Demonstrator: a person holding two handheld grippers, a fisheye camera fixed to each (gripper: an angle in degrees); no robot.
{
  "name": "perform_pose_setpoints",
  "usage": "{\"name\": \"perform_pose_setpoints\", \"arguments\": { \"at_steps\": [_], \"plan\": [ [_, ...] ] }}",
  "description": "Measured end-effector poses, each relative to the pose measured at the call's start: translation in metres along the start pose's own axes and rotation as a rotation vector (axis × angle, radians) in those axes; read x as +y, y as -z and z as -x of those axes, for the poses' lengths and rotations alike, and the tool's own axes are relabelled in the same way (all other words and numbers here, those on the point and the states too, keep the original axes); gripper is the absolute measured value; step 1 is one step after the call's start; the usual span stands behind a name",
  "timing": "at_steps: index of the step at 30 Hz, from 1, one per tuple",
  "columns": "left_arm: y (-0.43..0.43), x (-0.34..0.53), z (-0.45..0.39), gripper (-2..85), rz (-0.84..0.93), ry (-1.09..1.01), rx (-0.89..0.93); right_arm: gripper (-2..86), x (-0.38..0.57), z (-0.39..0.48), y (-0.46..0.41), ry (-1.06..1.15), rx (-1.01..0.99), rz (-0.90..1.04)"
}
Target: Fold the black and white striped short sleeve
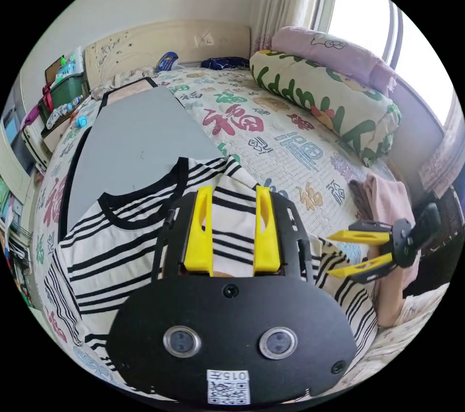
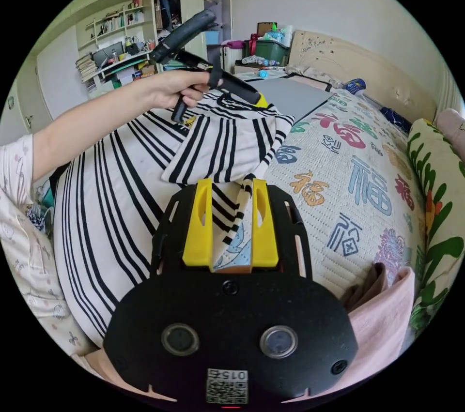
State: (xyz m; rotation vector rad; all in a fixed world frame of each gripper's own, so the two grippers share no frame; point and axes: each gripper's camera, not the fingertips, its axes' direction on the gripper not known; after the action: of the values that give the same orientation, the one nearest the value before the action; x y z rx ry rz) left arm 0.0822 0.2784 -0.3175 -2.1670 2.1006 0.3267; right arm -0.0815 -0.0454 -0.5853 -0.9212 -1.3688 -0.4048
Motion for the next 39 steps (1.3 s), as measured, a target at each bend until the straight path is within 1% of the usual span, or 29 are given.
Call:
{"name": "perform_pose_setpoints", "arguments": {
  "at_steps": [2,3,4,5,8,10,12,13,15,16,18,19,21,23,24,26,29,31,32,34,35,39],
  "plan": [
    [-0.06,-0.035,0.007,11.2,0.084,0.048,0.031,10.9,0.002,0.005,-0.032,0.022,0.11,0.048],
    [-0.073,-0.041,0.007,10.2,0.105,0.05,0.045,10.6,0.003,0.008,-0.039,0.042,0.149,0.056],
    [-0.097,-0.05,0.005,8.4,0.148,0.048,0.072,10.0,0.005,0.013,-0.052,0.077,0.214,0.075],
    [-0.115,-0.057,0.001,6.5,0.175,0.035,0.096,7.6,0.009,0.013,-0.063,0.083,0.268,0.089],
    [-0.133,-0.064,-0.019,2.3,0.162,-0.002,0.042,1.7,0.021,0.005,-0.078,0.101,0.248,0.099],
    [-0.139,-0.069,-0.034,1.8,0.162,-0.022,0.032,0.9,0.031,-0.007,-0.082,0.084,0.279,0.115],
    [-0.146,-0.071,-0.052,2.0,0.158,-0.034,0.015,0.8,0.043,-0.023,-0.088,0.06,0.276,0.13],
    [-0.153,-0.07,-0.062,2.4,0.157,-0.037,-0.008,1.2,0.05,-0.034,-0.091,0.041,0.241,0.129],
    [-0.163,-0.067,-0.074,3.8,0.165,-0.023,-0.045,3.2,0.059,-0.046,-0.096,0.029,0.224,0.145],
    [-0.163,-0.063,-0.08,5.7,0.159,-0.004,-0.061,5.5,0.066,-0.055,-0.091,0.014,0.222,0.121],
    [-0.149,-0.052,-0.085,7.2,0.132,0.006,-0.069,7.1,0.076,-0.074,-0.073,-0.043,0.192,0.041],
    [-0.131,-0.038,-0.087,7.7,0.101,0.009,-0.067,7.3,0.083,-0.085,-0.059,-0.065,0.144,-0.029],
    [-0.098,-0.008,-0.086,9.0,0.055,0.012,-0.054,7.6,0.092,-0.091,-0.041,-0.031,0.02,-0.13],
    [-0.055,0.054,-0.072,12.3,0.019,0.084,0.003,9.0,0.097,-0.089,-0.033,0.054,-0.125,-0.195],
    [-0.047,0.072,-0.068,13.1,0.007,0.105,0.016,9.5,0.097,-0.087,-0.035,0.075,-0.145,-0.193],
    [-0.033,0.137,-0.056,13.4,-0.002,0.176,0.035,10.7,0.093,-0.08,-0.05,0.152,-0.18,-0.145],
    [-0.054,0.185,-0.045,13.5,0.019,0.266,0.062,11.0,0.091,-0.073,-0.083,0.23,-0.186,-0.04],
    [-0.07,0.197,-0.043,13.2,0.024,0.309,0.098,11.2,0.092,-0.072,-0.106,0.263,-0.179,0.037],
    [-0.073,0.202,-0.044,12.4,-0.004,0.331,0.126,11.2,0.093,-0.073,-0.12,0.28,-0.164,0.09],
    [-0.083,0.2,-0.051,11.3,-0.007,0.331,0.146,10.9,0.095,-0.076,-0.135,0.303,-0.132,0.138],
    [-0.095,0.195,-0.059,10.7,0.027,0.334,0.141,10.0,0.098,-0.081,-0.135,0.307,-0.114,0.121],
    [-0.117,0.178,-0.097,8.4,0.056,0.292,0.056,7.0,0.102,-0.101,-0.144,0.303,-0.06,0.124]
  ]
}}
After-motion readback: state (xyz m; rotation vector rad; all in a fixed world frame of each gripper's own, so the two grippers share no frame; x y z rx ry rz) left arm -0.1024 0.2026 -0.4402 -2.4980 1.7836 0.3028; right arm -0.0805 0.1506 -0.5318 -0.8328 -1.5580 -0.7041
